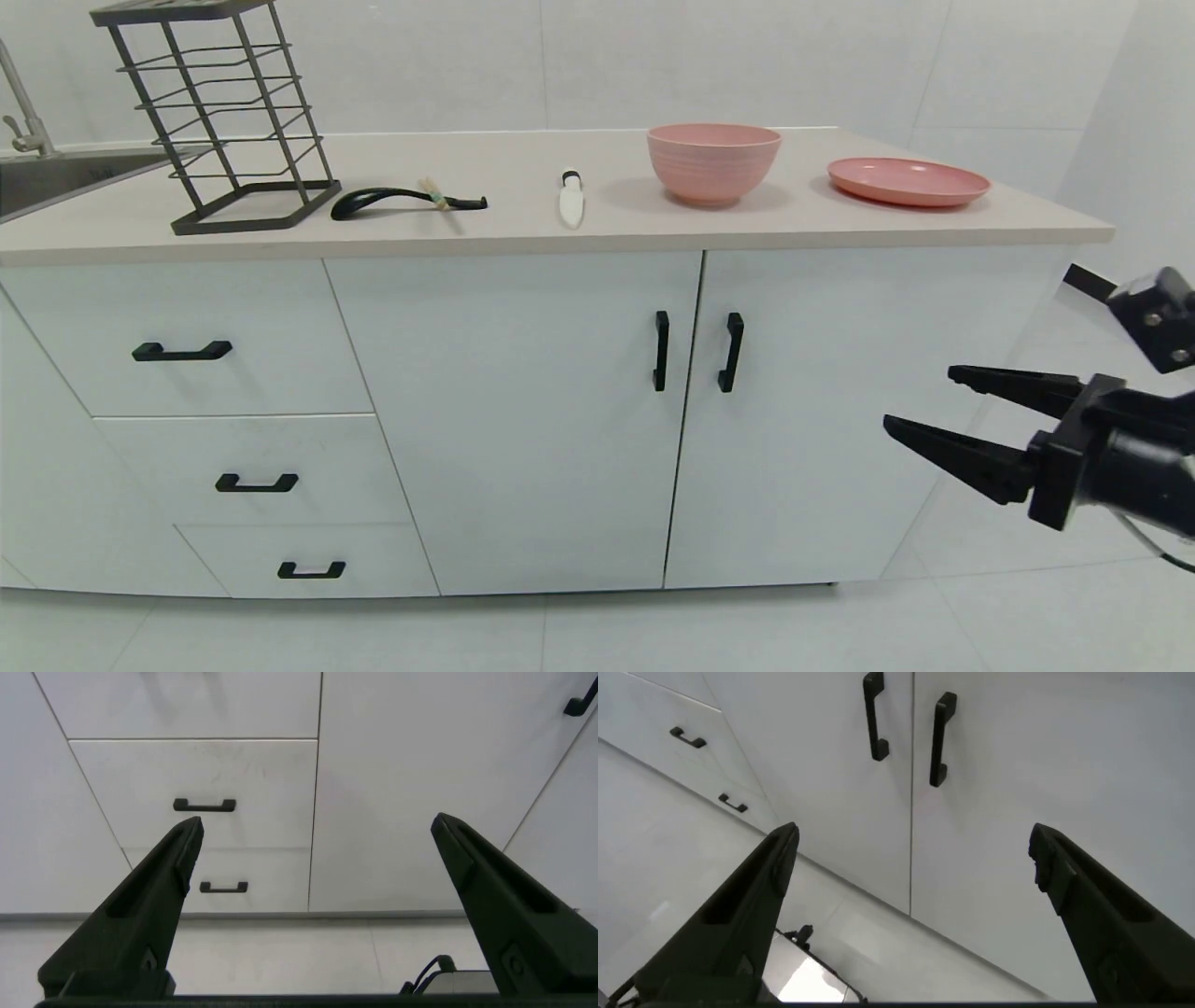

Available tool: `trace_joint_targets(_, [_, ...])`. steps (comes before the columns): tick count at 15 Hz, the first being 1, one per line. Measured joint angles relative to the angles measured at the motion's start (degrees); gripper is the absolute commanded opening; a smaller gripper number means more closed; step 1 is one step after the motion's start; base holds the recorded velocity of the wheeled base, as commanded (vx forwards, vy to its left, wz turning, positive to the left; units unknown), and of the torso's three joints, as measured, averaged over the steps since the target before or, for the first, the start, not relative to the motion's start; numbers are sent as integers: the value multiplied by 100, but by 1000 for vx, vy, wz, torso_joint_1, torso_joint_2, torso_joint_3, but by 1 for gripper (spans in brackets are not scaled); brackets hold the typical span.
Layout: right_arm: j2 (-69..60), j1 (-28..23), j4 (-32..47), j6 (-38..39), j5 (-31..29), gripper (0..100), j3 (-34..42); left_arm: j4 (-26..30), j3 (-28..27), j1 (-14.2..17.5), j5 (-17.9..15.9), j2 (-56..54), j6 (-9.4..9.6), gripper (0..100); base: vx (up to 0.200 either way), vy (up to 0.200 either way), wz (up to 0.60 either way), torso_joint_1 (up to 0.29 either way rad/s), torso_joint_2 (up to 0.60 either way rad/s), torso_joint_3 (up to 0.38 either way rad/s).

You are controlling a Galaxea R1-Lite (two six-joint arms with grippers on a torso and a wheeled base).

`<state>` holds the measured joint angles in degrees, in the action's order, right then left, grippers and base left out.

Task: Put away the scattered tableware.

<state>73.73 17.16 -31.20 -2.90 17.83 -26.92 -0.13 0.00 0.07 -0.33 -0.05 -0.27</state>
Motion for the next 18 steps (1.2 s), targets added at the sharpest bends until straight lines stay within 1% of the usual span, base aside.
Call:
trace_joint_targets(4, [1014,162,-646,-514,23,100,-218,-2,0,-5,0,0,5,100,0,0,0,0,0,0])
trace_joint_targets(6, [1480,284,-866,-610,146,100,-430,-2,0,0,-5,0,17,100,0,0,0,0,0,0])
trace_joint_targets(10, [2313,406,-1308,-955,729,100,-731,0,0,0,-11,0,32,100,0,0,0,0,0,0])
trace_joint_targets(13, [3010,417,-1965,-1047,1131,100,-1053,0,0,0,-11,0,16,100,0,0,0,0,0,0])
trace_joint_targets(15, [3427,422,-2512,-1029,1151,100,-1307,0,0,0,-7,0,5,100,0,0,0,0,0,0])
trace_joint_targets(18, [3668,433,-2554,-1020,1129,100,-1321,0,0,-5,-2,0,0,100,0,0,0,0,0,0])
